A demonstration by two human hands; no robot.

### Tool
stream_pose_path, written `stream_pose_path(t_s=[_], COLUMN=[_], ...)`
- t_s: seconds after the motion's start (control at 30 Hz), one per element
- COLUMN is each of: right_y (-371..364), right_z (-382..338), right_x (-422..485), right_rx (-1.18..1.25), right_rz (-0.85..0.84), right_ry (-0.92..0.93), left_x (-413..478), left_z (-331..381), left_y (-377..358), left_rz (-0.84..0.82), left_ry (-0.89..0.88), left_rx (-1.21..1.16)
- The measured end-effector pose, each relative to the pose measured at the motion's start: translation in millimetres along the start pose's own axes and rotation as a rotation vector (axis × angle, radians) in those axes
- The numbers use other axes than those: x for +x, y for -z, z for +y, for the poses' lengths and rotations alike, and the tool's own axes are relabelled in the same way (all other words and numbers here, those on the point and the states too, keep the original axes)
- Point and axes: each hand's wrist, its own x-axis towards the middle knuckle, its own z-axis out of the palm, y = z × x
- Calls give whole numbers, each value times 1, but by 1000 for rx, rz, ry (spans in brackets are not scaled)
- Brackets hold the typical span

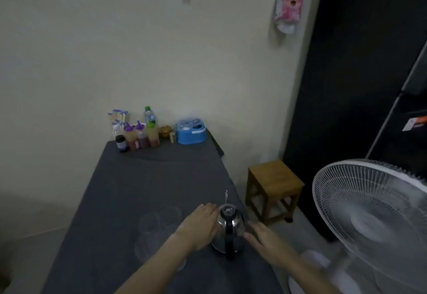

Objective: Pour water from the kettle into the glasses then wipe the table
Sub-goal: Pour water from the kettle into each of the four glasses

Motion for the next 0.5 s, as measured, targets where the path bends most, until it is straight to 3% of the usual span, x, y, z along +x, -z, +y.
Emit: stream_pose_path(t_s=[0.17,0.23,0.5], right_y=[-28,-40,-68], right_z=[22,26,21], right_x=[16,22,43], right_rx=[135,212,810], right_rz=[-104,-121,-365], right_ry=[48,23,-95], left_x=[20,25,32], left_z=[22,27,46], left_y=[-32,-42,-66], left_rz=[47,-65,-125], left_ry=[5,44,205], left_rx=[-139,-198,-234])
